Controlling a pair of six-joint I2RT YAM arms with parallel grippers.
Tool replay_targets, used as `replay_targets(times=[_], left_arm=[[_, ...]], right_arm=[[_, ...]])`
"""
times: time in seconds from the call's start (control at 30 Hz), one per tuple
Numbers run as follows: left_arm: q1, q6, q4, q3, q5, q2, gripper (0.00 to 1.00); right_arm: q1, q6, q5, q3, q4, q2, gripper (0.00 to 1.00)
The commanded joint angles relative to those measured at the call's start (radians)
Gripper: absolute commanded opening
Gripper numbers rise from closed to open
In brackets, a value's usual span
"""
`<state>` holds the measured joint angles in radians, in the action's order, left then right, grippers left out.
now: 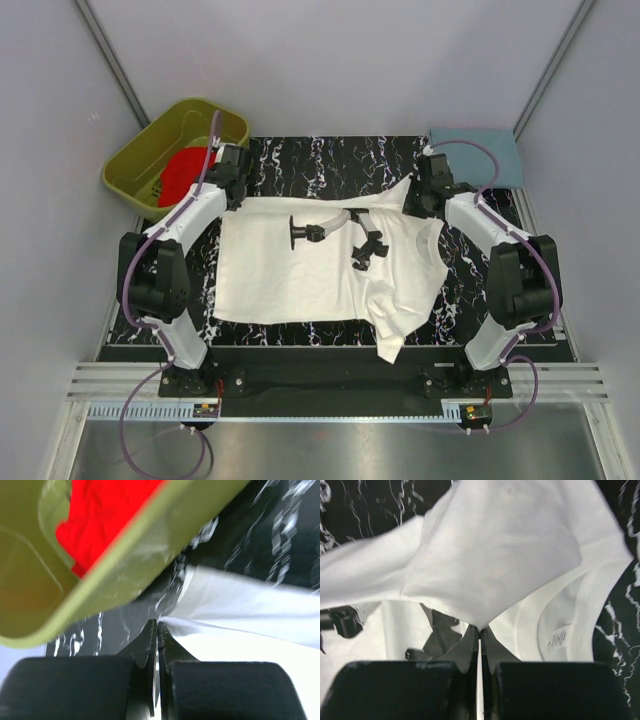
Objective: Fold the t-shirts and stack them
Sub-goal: Fold the tshirt
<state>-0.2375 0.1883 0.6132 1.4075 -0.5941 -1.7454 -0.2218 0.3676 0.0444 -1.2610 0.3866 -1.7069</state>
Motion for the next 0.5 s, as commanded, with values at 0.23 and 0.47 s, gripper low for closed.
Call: replay_targets(times=[0.23,0.47], left_arm=[[-0.006,0.094,0.069,-0.097,-0.124,-0.057,0.0],[-0.008,0.128,0.095,-0.119,-0.182,-0.068,0.0]], right_arm=[[-0.048,-0.033,0.063,0.077,0.017,0.046,0.0],[-0.057,-0.035,0.055,0.061,0.086,0.033,0.0]])
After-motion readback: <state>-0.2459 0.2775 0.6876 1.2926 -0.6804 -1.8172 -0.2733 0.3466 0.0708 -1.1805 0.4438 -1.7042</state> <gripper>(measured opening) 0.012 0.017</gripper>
